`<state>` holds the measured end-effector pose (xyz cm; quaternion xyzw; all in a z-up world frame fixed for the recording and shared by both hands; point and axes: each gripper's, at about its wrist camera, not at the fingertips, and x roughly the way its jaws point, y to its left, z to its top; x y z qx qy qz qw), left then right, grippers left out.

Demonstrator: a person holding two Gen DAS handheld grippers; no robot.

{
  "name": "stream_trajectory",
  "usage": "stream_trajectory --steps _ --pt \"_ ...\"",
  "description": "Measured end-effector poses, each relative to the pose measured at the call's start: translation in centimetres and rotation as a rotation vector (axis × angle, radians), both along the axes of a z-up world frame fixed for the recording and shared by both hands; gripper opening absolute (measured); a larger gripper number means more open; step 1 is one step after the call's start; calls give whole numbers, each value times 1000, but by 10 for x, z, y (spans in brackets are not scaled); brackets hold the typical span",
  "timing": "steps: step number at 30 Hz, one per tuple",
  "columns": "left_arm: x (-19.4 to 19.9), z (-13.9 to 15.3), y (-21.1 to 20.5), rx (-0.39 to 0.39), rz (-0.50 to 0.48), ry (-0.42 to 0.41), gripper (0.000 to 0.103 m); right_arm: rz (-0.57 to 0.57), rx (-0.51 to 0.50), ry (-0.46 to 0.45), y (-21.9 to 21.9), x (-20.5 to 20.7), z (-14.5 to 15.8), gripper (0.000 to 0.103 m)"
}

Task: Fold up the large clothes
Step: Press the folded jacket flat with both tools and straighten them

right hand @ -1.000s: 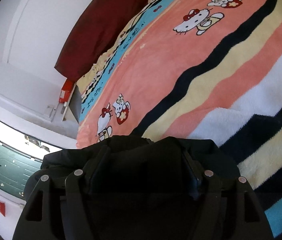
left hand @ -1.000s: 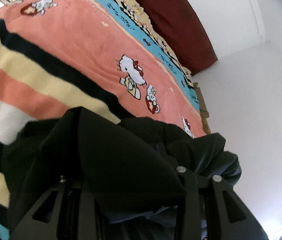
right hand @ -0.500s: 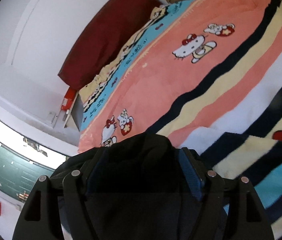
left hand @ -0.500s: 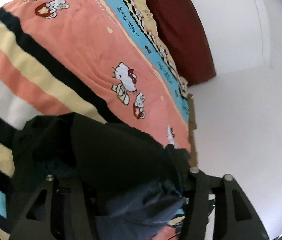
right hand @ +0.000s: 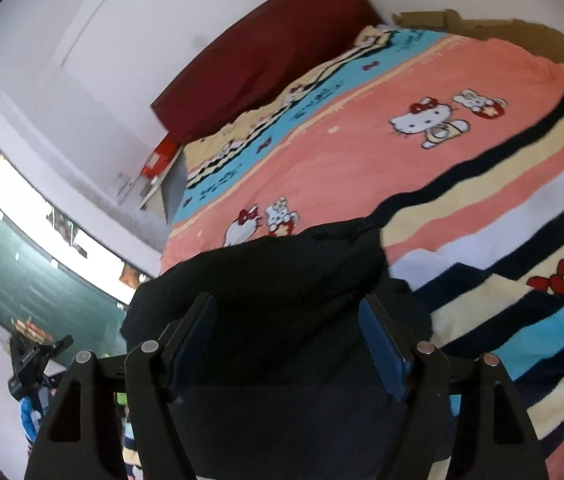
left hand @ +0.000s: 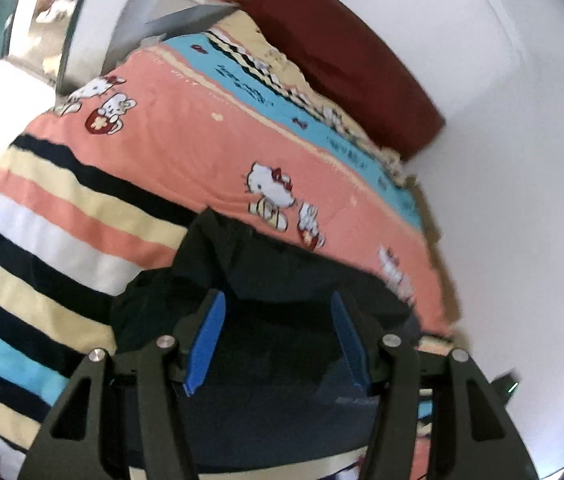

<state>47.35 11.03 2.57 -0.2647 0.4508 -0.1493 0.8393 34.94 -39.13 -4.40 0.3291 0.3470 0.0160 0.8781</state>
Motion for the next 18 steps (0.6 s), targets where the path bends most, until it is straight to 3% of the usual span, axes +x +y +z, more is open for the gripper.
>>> stream_trajectory --steps 3,10,13,16,18 --pt "-1 -9 -33 117 -56 2 54 46 -31 3 23 10 4 74" --pt "19 -50 -119 281 -176 -2 54 173 -165 37 82 48 -8 74" --pt "39 -65 -166 453 -235 -26 54 232 -259 75 101 77 -20 75" --pt "61 -82 -202 638 -258 -54 54 261 -291 117 102 106 -37 85" --pt "79 -94 -211 698 -252 -52 56 269 -341 142 96 129 -48 86"
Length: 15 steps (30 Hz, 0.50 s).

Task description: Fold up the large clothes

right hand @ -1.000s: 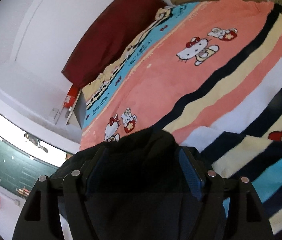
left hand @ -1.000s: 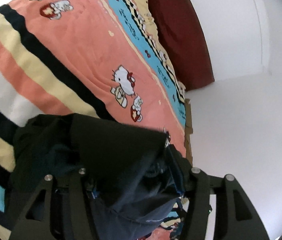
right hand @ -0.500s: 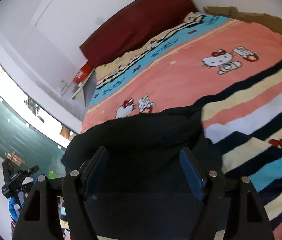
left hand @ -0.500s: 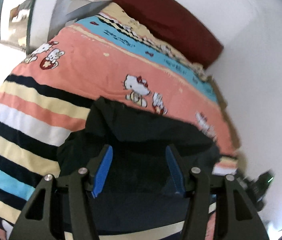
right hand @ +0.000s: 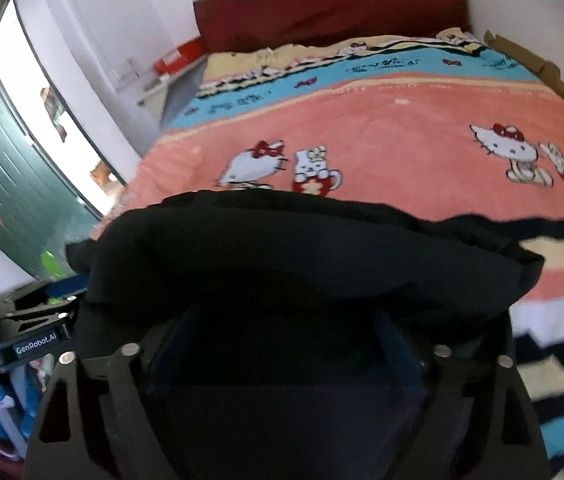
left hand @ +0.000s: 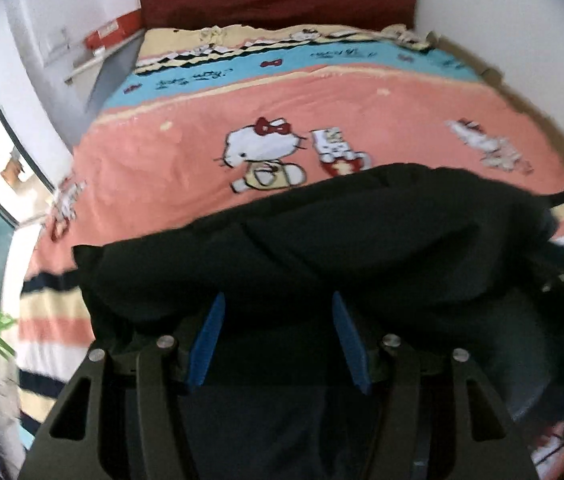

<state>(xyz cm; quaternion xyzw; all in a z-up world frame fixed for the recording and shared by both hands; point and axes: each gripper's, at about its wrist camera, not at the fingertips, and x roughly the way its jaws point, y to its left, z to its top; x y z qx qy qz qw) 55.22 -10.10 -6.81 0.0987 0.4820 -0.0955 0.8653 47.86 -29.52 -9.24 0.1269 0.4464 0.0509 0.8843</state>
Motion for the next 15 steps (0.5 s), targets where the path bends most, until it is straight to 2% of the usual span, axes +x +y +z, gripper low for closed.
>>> stream_trajectory --steps 6,10,15 --pt "62 -42 -3 -4 49 100 61 15 -9 78 -19 52 -33 91" --pt "79 -60 -6 27 54 98 61 17 -26 88 -18 74 -51 92" --pt "87 -69 -12 47 68 88 62 -14 17 89 -29 87 -76 95"
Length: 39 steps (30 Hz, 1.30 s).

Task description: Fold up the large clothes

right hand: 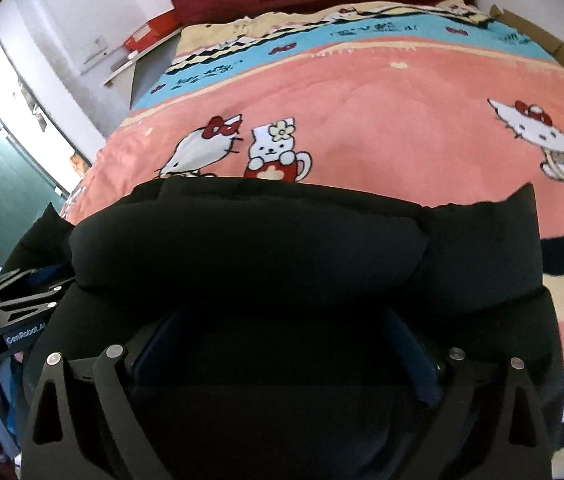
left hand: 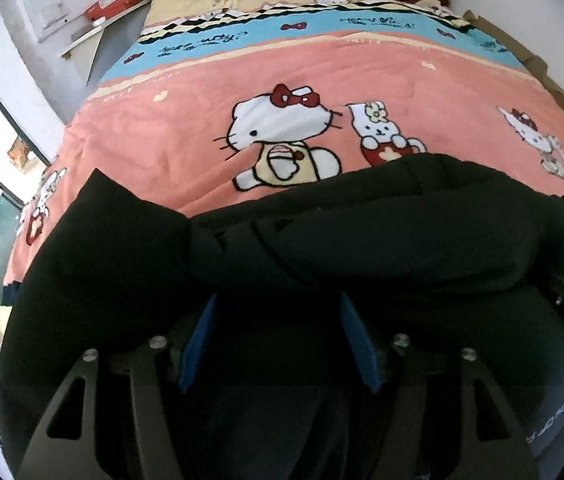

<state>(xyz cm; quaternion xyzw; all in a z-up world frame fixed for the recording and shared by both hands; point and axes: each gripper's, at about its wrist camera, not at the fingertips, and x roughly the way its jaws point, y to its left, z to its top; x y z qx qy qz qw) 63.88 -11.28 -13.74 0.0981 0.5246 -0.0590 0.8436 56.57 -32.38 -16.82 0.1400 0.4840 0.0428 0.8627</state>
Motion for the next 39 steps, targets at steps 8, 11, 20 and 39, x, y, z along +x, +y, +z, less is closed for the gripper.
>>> stream_trajectory --steps 8,11,20,39 --pt "-33 27 6 28 -9 -99 61 -14 -22 -23 6 -20 20 95" --pt "-65 50 21 14 6 -196 61 -9 -3 -104 7 -53 46 95" --pt "-108 44 57 35 40 -256 61 7 -36 -165 1 -110 46 95" --pt "-116 10 58 6 39 -338 63 10 -3 -173 0 -111 -5 101"
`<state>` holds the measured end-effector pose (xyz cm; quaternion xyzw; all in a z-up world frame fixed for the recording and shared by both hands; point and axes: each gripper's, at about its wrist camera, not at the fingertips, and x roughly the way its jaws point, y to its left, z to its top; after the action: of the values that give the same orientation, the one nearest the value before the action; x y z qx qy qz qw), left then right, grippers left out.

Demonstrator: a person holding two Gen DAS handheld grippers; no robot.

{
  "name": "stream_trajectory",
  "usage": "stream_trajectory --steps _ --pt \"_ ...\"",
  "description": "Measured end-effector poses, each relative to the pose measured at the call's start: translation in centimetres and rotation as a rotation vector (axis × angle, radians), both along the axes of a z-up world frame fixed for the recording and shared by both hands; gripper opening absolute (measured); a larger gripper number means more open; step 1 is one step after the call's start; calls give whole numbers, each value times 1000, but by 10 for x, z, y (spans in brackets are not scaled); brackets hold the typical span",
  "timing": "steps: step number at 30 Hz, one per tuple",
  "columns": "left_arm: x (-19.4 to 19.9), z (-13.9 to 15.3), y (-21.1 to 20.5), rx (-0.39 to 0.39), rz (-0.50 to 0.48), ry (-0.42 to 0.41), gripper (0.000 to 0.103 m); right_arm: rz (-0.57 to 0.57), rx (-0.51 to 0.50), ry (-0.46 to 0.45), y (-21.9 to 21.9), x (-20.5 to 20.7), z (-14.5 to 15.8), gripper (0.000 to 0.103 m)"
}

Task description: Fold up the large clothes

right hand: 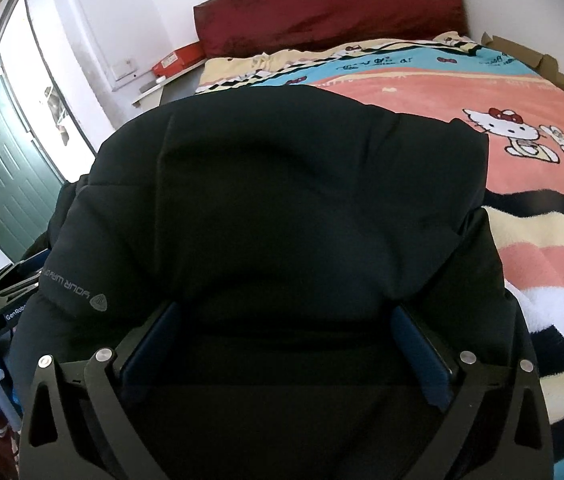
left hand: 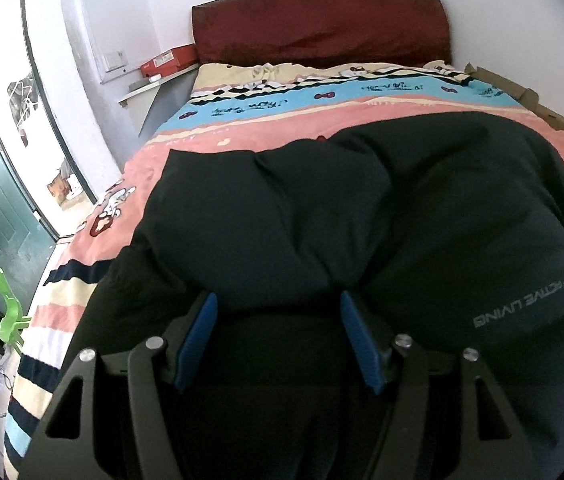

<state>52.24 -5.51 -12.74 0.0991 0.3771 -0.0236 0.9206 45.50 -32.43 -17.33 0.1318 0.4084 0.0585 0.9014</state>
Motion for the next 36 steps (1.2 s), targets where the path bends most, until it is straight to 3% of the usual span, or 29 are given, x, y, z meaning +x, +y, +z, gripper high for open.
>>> stream_trajectory --steps 27,30,32,36 --pt "-18 -15 -2 -3 23 -73 63 -6 27 -56 -3 -8 -10 101" --pt "-14 -2 0 5 30 -30 63 -18 1 -21 -1 -5 -3 101" --pt "-15 16 5 0 32 -50 63 -34 6 4 -3 -4 7 101" --pt "-4 48 10 2 25 -76 63 -14 -44 -76 4 -2 47 101"
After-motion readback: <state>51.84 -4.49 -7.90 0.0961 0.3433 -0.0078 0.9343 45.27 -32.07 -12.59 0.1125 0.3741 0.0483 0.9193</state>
